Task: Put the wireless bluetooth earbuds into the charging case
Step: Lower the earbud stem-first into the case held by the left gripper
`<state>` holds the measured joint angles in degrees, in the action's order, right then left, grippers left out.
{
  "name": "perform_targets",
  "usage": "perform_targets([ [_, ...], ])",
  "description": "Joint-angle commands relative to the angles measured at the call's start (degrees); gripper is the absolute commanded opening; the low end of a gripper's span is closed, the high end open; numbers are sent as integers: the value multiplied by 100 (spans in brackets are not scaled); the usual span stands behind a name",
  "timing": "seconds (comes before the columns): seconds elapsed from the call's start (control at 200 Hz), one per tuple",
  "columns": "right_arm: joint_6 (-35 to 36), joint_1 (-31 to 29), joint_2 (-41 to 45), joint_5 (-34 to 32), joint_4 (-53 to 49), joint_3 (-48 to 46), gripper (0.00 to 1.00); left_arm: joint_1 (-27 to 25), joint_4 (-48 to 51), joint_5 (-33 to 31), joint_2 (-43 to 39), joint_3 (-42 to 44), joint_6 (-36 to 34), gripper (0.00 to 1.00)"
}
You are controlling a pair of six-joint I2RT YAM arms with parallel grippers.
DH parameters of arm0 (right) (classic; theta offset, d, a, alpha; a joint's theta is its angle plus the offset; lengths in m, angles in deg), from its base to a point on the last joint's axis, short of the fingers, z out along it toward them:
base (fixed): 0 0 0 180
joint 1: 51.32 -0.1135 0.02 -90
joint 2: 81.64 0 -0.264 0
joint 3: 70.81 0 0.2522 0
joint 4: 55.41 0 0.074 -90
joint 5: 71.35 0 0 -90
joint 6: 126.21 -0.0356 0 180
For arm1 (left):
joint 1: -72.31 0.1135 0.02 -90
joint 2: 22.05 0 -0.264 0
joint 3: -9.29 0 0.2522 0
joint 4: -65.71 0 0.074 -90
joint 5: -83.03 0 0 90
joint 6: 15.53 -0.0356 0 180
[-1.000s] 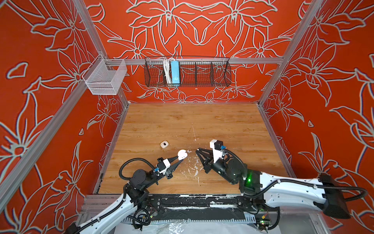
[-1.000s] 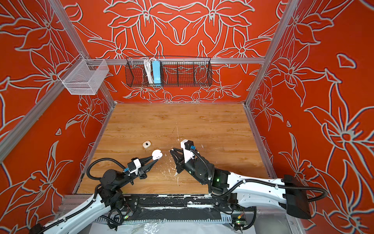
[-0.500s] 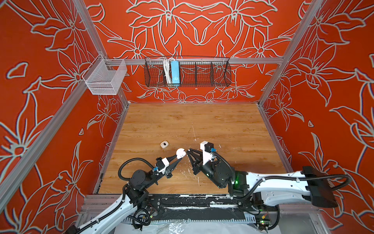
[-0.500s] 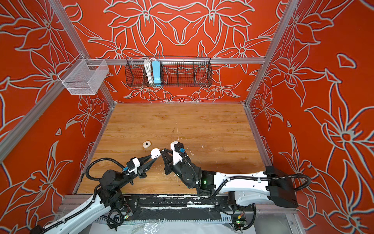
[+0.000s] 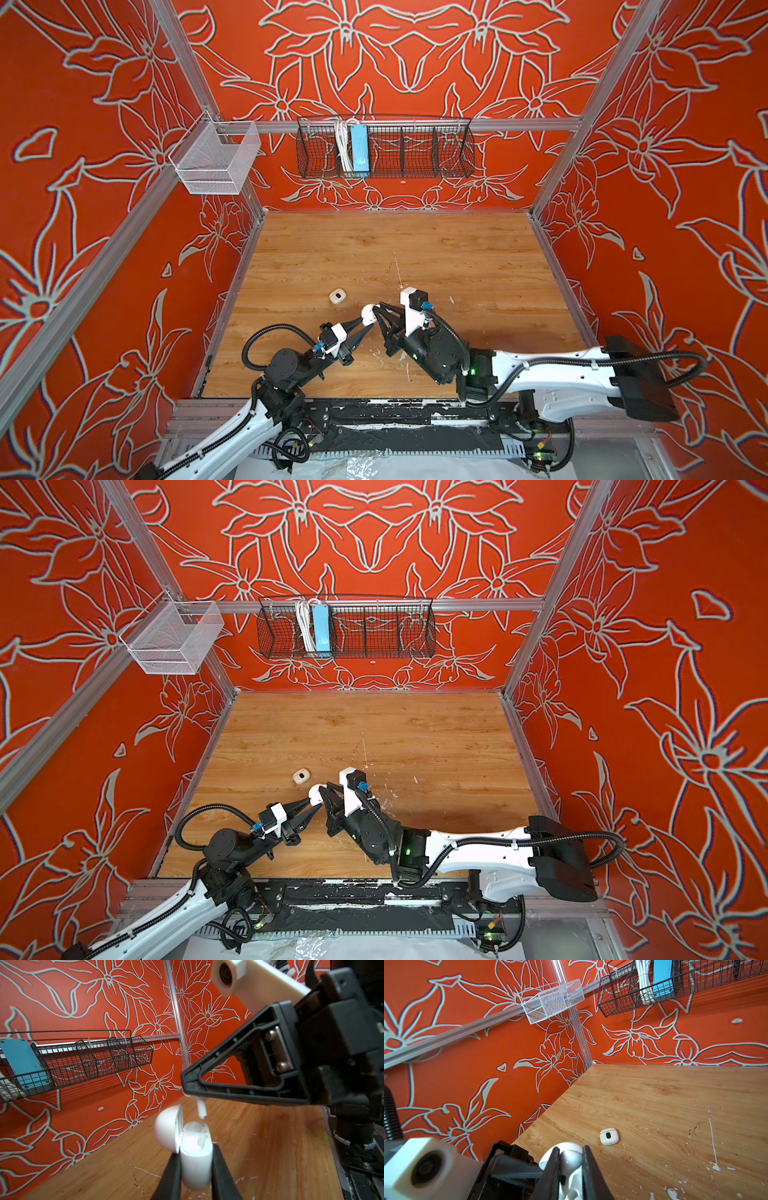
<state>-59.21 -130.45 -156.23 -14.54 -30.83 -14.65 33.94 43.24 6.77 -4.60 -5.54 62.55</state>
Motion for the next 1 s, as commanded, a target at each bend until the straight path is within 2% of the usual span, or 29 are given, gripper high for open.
perform_targets([
  [0.0, -48, -41, -82, -99, 252, 113, 11, -36, -124, 10, -84, 36, 41, 0],
  [0.455, 9, -41, -323, -388, 445, 63, 11, -32, -95, -88, -224, 67, 122, 0],
  [0.996, -300, -58, -594, -48, 517, 62, 10, -37, 14, -341, -330, 55, 208, 0],
])
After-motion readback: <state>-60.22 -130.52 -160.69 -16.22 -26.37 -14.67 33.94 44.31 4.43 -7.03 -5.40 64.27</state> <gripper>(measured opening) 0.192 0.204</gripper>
